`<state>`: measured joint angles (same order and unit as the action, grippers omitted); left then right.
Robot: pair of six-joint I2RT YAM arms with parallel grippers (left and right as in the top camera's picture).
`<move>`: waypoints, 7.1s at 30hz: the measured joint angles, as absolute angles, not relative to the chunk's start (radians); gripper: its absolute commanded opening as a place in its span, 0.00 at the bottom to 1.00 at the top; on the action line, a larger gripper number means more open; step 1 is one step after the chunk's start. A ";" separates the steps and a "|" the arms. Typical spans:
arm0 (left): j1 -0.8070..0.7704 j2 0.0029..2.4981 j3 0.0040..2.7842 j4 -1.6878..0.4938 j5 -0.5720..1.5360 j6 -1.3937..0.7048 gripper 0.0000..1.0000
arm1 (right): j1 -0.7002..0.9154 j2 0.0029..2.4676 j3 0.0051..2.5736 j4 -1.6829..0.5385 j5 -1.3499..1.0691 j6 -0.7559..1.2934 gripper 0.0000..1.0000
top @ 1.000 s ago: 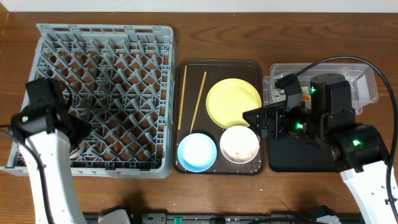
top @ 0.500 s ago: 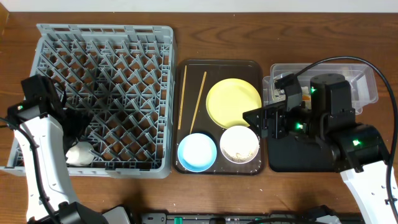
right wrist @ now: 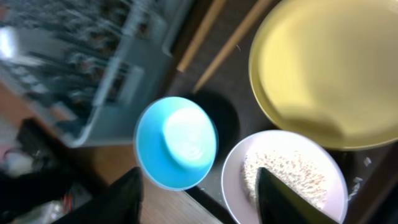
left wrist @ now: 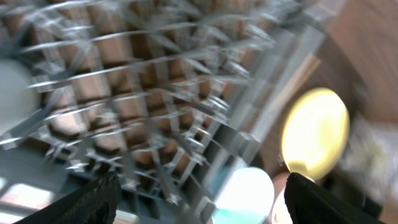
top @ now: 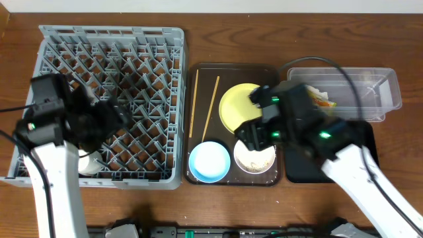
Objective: Sort waste into correct bins and load items into the dishwasher
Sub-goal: 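Grasp the white rice bowl rim with the right gripper, then carry the rice bowl over the black tray and tip the rice out, then set the empty white bowl back on the brown tray with the right gripper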
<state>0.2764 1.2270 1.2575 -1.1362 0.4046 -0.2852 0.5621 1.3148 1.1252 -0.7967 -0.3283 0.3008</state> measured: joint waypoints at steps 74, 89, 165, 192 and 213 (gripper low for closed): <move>-0.113 1.137 1.261 -1.162 0.464 -0.122 0.98 | 0.755 1.731 1.036 -0.727 0.099 0.854 0.07; -0.113 1.137 1.261 -1.162 0.464 -0.122 0.98 | 0.692 1.601 1.036 -0.743 0.085 0.800 0.01; -0.113 1.137 1.261 -1.162 0.464 -0.122 0.98 | -0.615 1.341 0.651 -0.866 -1.478 -0.375 0.01; -0.113 1.137 1.261 -1.163 0.464 -0.122 0.98 | -0.480 1.363 0.652 -0.813 -1.213 -0.068 0.01; -0.113 1.137 1.261 -1.162 0.464 -0.122 0.98 | 0.484 1.122 0.809 -0.795 -0.383 0.233 0.01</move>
<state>-0.1131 1.1370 1.2606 -1.1618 0.4637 -0.1219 0.4839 1.1217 0.8089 -0.7952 -0.3828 0.2333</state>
